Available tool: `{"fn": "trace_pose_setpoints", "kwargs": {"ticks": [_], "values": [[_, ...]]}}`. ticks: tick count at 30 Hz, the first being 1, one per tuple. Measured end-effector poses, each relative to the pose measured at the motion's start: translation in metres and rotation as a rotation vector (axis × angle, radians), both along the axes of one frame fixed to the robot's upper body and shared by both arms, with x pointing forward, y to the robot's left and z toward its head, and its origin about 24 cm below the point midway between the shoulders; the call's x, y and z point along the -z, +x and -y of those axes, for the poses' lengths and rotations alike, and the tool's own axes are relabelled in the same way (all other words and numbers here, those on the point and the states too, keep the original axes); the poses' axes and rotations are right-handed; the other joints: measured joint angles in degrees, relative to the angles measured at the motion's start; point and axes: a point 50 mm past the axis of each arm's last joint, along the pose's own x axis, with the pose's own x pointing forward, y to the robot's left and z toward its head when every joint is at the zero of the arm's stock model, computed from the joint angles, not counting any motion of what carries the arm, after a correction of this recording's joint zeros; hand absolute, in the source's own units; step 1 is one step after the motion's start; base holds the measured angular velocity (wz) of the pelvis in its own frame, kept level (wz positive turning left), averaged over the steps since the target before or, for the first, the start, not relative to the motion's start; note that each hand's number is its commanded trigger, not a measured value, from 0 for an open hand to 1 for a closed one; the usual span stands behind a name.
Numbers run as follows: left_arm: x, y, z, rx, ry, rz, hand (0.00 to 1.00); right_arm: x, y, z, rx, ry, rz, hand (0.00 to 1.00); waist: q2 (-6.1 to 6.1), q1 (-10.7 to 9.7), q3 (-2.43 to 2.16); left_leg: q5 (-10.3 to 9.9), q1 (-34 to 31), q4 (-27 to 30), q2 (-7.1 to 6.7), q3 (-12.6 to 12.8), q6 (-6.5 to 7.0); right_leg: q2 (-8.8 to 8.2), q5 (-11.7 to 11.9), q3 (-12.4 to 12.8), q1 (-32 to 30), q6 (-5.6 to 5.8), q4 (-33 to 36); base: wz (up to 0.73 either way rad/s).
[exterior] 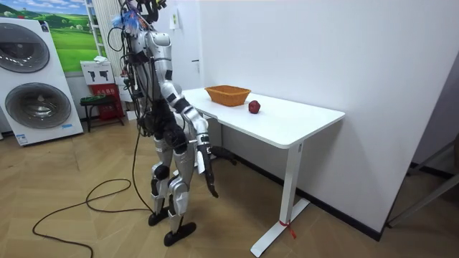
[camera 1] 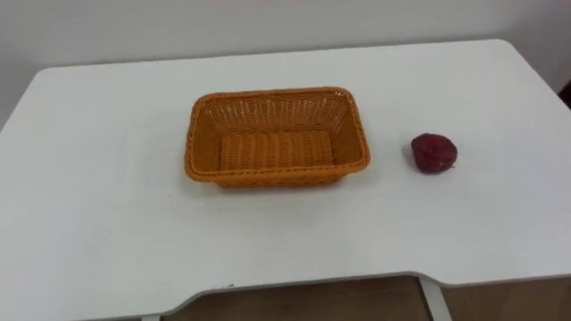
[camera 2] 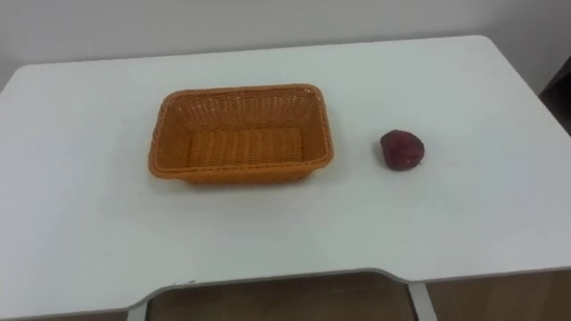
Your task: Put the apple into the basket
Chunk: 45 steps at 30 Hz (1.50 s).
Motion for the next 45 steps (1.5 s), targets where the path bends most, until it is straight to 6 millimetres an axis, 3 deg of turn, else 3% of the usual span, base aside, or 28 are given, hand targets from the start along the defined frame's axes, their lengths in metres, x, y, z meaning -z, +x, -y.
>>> {"fn": "trace_pose_setpoints", "kwargs": {"ticks": [6, 10, 12, 14, 16, 17, 23, 30, 45], "values": [[0.000, -0.002, 0.000, 0.012, 0.011, -0.003, 0.00, -0.050, 0.029, 0.022, 0.052, -0.212, -0.047, 0.00, -1.78, 0.7, -0.10, 0.1, -1.7, 0.9, -0.04, -0.1, 0.02, -0.04, -0.2, 0.0, -1.8, 0.04, 0.9, 0.01], [0.002, -0.005, 0.006, 0.065, 0.007, -0.031, 0.00, -0.086, 0.046, 0.024, 0.000, -0.440, -0.138, 0.00, -1.86, 1.0, -0.14, 0.1, -2.0, 0.9, -0.11, -0.3, 0.02, -0.08, -0.2, -0.1, -2.4, 0.05, 0.8, 0.02], [0.002, -0.005, 0.007, 0.082, 0.007, -0.037, 0.00, -0.120, 0.061, 0.021, -0.047, -0.648, -0.164, 0.00, -1.50, 1.7, -0.13, 0.1, -2.6, 0.9, -0.08, -0.6, 0.01, -0.05, -0.2, -0.1, -2.7, 0.02, 1.0, 0.00], [0.004, -0.005, 0.011, 0.110, -0.003, -0.052, 0.00, -0.139, 0.073, 0.013, -0.103, -0.789, -0.171, 0.00, -1.18, 2.2, -0.28, 0.1, -2.4, 0.9, -0.01, -0.3, 0.00, -0.03, -0.2, -0.1, -2.7, 0.00, 0.9, -0.02], [0.005, -0.004, 0.012, 0.133, -0.009, -0.057, 0.00, -0.149, 0.084, 0.003, -0.190, -0.911, -0.205, 0.00, -0.97, 2.8, -0.30, 0.1, -2.2, 0.9, 0.13, -0.1, -0.01, 0.08, -0.1, -0.1, -2.7, -0.11, 0.9, -0.04], [0.005, -0.003, 0.014, 0.154, -0.012, -0.060, 0.00, -0.152, 0.093, -0.005, -0.257, -0.966, -0.217, 0.00, -1.07, 3.3, -0.07, 0.1, -2.0, 0.8, 0.22, -0.1, -0.03, 0.13, 0.0, -0.1, -2.6, -0.19, 0.8, 0.00], [0.007, -0.001, 0.018, 0.195, -0.031, -0.062, 0.00, -0.147, 0.119, -0.032, -0.580, -1.062, -0.209, 0.00, -0.67, 5.4, 0.10, 0.1, -2.0, 0.8, 0.26, -0.1, -0.04, -0.03, 0.0, -0.4, -2.6, -0.20, 0.8, 0.01], [0.007, 0.001, 0.020, 0.204, -0.065, -0.046, 0.00, -0.139, 0.139, -0.055, -0.852, -1.069, -0.143, 0.00, -0.60, 5.7, 0.09, 0.1, -2.0, 0.9, 0.26, -0.6, -0.06, -0.13, 0.0, -1.0, -2.6, -0.20, 0.8, 0.03], [0.007, 0.010, 0.021, 0.215, -0.081, -0.006, 0.00, -0.117, 0.149, -0.080, -1.209, -1.091, -0.194, 0.00, -0.40, 7.1, 0.07, 0.1, -2.0, 0.7, 0.37, -0.6, -0.05, -0.10, 0.0, -0.5, -2.4, -0.19, 0.8, -0.01]]}}
